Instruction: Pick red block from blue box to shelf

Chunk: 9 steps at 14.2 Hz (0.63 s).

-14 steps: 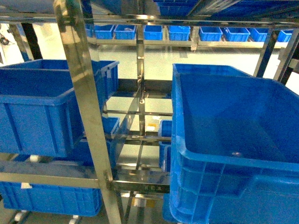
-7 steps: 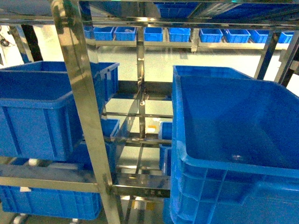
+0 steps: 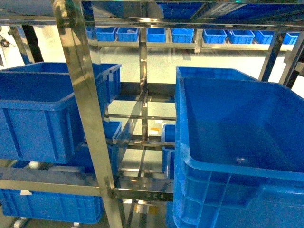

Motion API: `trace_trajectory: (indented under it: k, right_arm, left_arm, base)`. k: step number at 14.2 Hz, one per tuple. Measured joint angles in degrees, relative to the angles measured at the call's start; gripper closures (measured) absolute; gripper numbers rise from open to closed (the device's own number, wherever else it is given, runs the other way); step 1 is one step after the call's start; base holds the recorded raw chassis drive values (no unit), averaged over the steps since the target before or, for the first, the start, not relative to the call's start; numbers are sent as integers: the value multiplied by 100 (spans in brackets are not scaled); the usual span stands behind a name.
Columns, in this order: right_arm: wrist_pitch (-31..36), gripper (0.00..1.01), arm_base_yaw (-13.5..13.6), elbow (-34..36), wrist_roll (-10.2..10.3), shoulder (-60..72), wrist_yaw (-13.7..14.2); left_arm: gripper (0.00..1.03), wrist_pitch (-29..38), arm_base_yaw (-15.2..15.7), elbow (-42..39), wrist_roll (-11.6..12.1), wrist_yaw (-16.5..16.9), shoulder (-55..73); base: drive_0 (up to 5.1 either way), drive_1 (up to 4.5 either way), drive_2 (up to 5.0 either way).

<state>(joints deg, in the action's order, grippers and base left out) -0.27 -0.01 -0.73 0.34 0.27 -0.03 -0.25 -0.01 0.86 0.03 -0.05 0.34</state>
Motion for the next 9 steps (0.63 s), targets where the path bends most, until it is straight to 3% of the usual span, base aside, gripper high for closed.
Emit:
trace_trajectory:
  k: [9]
  right_arm:
    - [0, 73, 0, 0, 0, 0, 0]
  left_arm:
    - [5, 0, 0, 0, 0, 0, 0]
  base:
    - [0, 0, 0]
